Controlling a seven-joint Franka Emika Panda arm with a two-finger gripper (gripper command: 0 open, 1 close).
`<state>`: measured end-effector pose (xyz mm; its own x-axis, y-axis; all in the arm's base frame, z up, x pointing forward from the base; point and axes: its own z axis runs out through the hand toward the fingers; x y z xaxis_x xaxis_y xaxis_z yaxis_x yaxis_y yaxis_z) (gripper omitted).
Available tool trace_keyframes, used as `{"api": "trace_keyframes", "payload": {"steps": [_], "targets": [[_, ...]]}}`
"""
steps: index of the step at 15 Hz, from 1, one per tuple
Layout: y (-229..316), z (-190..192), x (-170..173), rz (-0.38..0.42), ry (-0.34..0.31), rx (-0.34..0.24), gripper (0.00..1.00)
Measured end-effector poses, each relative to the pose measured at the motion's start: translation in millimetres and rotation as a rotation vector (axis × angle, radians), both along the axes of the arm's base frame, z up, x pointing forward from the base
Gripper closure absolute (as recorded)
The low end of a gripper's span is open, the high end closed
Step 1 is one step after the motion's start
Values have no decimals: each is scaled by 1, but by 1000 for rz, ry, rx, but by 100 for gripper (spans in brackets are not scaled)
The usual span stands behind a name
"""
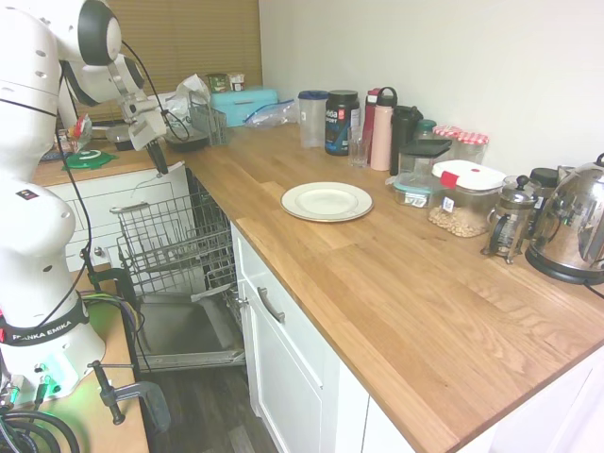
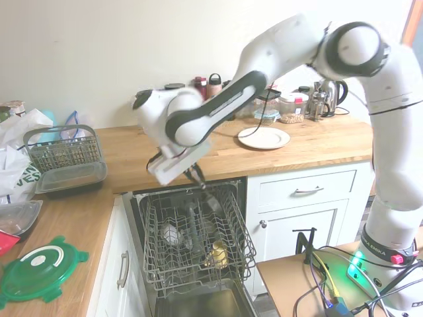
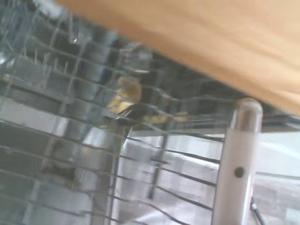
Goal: Put the fork in the dishwasher
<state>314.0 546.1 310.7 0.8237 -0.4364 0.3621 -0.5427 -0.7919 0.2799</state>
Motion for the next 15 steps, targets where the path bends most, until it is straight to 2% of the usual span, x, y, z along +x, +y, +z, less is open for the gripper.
{"api": "trace_keyframes", "payload": {"steps": [3, 7, 15], "targets": [[22, -44, 31, -38, 24, -33, 100], [35, -53, 71, -82, 89, -27, 100], [43, -90, 87, -102, 146, -52, 100]]}}
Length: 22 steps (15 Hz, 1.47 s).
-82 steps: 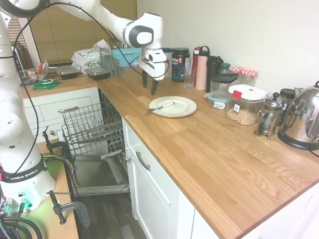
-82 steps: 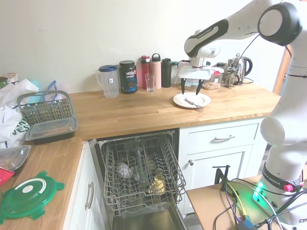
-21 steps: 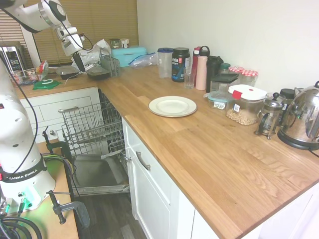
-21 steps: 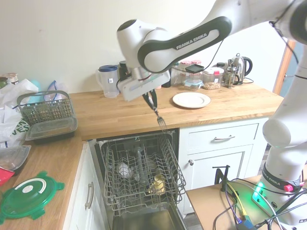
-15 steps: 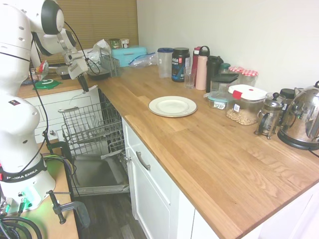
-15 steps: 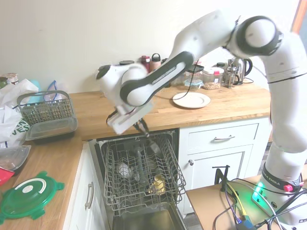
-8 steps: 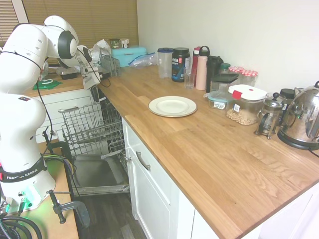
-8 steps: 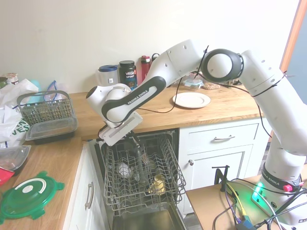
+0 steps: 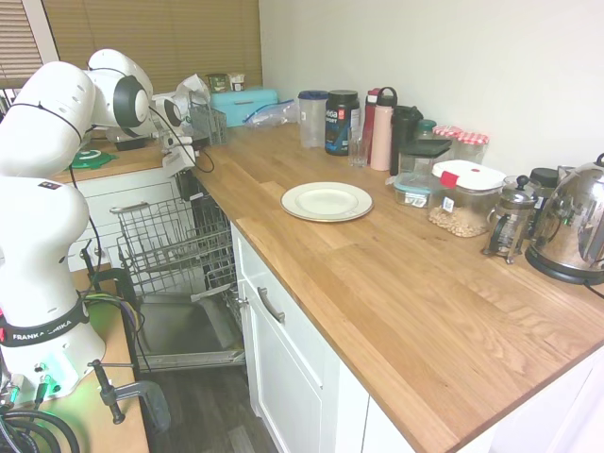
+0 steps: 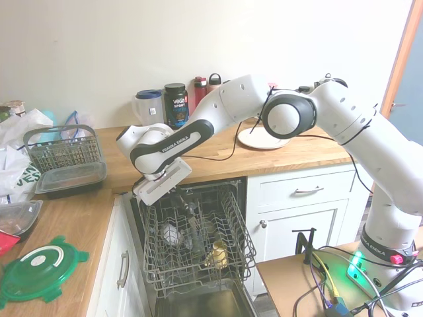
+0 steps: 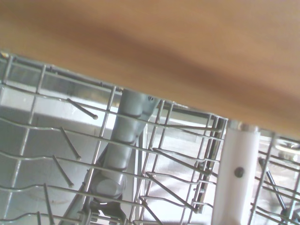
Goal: Put the fork in the dishwasher
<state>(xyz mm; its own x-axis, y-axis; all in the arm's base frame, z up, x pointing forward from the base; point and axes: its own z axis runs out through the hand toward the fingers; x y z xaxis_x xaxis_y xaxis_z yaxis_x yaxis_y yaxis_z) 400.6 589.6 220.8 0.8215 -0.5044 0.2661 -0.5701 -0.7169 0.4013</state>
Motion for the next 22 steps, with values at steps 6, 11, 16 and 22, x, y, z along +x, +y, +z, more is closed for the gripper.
{"api": "trace_keyframes", "payload": {"steps": [6, 11, 16, 22], "targets": [[-3, -9, 15, -4, 33, 11, 0], [-2, -8, 10, 6, 33, -17, 0], [-1, -7, 6, 15, 37, -34, 0], [16, 19, -25, 58, -35, 8, 0]]}}
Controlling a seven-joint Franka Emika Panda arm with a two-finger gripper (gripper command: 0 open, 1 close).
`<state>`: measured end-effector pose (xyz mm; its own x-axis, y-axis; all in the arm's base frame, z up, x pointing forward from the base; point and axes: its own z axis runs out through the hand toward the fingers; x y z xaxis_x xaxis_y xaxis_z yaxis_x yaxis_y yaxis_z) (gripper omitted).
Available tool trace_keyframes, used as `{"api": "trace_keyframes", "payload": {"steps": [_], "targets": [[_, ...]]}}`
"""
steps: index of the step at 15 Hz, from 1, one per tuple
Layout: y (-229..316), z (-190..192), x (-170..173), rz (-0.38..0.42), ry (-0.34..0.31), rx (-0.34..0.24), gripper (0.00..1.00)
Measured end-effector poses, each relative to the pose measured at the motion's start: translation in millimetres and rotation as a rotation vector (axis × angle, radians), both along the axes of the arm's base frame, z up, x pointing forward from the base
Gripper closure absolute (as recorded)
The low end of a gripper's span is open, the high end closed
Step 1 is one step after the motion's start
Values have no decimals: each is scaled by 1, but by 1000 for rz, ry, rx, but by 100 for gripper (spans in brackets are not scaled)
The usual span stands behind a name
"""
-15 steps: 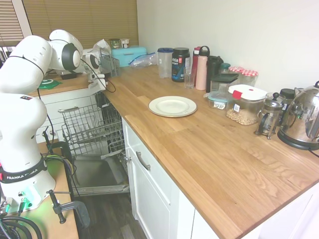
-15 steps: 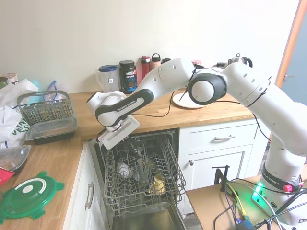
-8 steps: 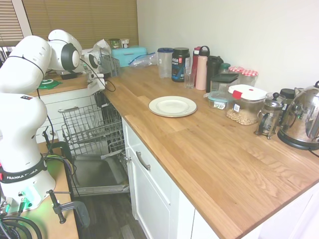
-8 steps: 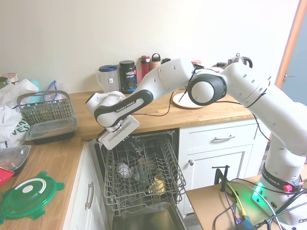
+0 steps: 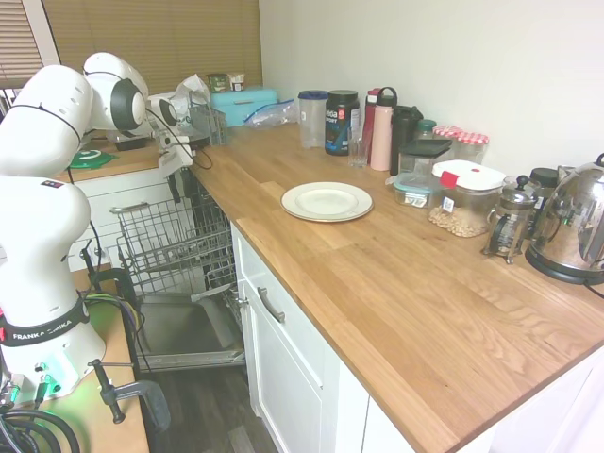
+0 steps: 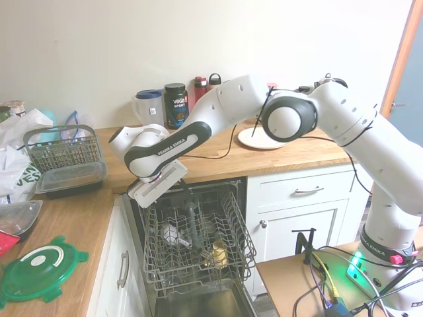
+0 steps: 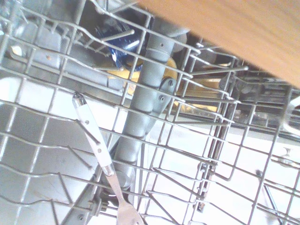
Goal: Put the fork in the dishwasher
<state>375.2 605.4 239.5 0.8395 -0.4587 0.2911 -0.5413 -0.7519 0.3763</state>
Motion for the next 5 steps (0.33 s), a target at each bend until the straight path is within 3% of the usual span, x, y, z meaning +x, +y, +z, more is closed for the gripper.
{"api": "trace_keyframes", "payload": {"steps": [5], "targets": [[-25, 79, 5, -13, -96, 145, 0]]}}
